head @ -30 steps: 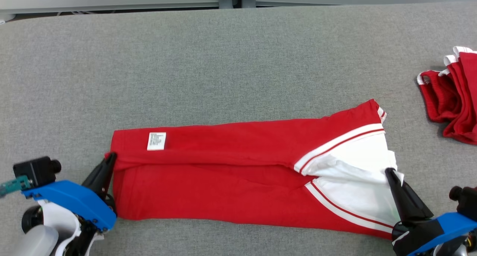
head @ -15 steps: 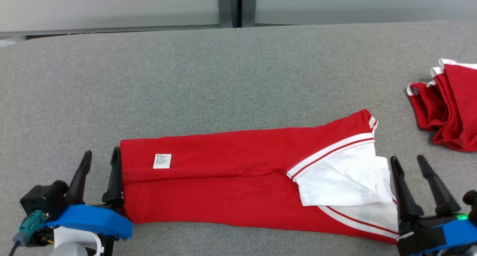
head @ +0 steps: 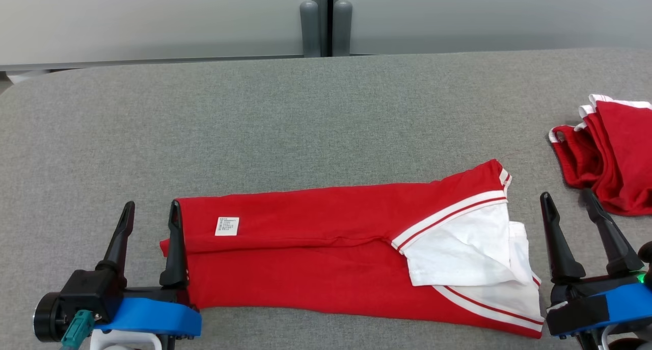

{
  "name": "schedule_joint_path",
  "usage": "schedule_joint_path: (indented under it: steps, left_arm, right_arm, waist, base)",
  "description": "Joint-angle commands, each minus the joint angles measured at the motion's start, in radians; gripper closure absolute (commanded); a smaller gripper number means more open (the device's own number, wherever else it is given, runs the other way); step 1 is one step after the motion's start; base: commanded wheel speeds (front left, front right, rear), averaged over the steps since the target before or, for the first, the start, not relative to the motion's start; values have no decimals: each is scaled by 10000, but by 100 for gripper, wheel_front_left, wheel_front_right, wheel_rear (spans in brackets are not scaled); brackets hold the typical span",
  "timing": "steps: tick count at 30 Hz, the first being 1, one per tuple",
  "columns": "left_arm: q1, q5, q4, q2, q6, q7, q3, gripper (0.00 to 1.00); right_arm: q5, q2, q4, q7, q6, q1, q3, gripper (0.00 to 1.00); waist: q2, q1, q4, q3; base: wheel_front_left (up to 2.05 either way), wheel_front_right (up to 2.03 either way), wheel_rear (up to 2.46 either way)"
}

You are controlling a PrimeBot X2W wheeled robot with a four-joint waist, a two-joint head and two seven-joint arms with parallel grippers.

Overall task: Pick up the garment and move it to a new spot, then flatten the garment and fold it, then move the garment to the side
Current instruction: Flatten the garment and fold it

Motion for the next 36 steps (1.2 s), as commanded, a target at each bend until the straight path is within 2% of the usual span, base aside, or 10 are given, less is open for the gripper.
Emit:
schedule_joint_path:
  steps: [1,6,11,14,16,19,21,28,36]
  left_arm:
    - [24,103,7,-26,-28,-36,42,0]
    - [-135,225,103,44,-235,-37,107,0]
    - [-368,299,96,7,-352,-38,123,0]
    - [-631,370,101,-74,-468,-38,78,0]
    - [-1021,547,180,-281,-707,-38,190,0]
    - [-1105,670,264,-449,-849,-39,294,0]
    - [-1087,755,332,-551,-961,-39,407,0]
    - [-952,942,362,-780,-1109,-39,607,0]
    - [-571,1092,369,-1033,-1153,-39,771,0]
  right_arm:
    - [-26,33,-2,49,1,-20,-34,0]
    - [37,-99,271,212,1,-13,-118,0]
    - [-1,-286,1331,399,1,-33,-184,0]
    - [68,-392,2287,441,1,-275,-20,0]
    - [237,-430,4111,717,1,-862,223,0]
    - [635,-407,4985,1248,6,-1061,657,0]
    - [1005,-405,5125,1604,32,-1099,1168,100]
    - [1435,-755,4617,1435,24,-1264,1469,100]
    - [1797,-1352,4092,1136,-1,-635,513,100]
  waist:
    - [1,0,42,1]
    - [1,0,103,38]
    - [1,0,221,337]
    - [1,0,372,618]
    - [1,0,596,1046]
    - [1,0,676,1120]
    - [1,0,678,1094]
    - [1,0,667,951]
    - [1,0,601,535]
  base:
    - [0,0,0]
    - [0,0,0]
    - [0,0,0]
    - [0,0,0]
    - [0,0,0]
    - [0,0,0]
    - [0,0,0]
    - [0,0,0]
    - [0,0,0]
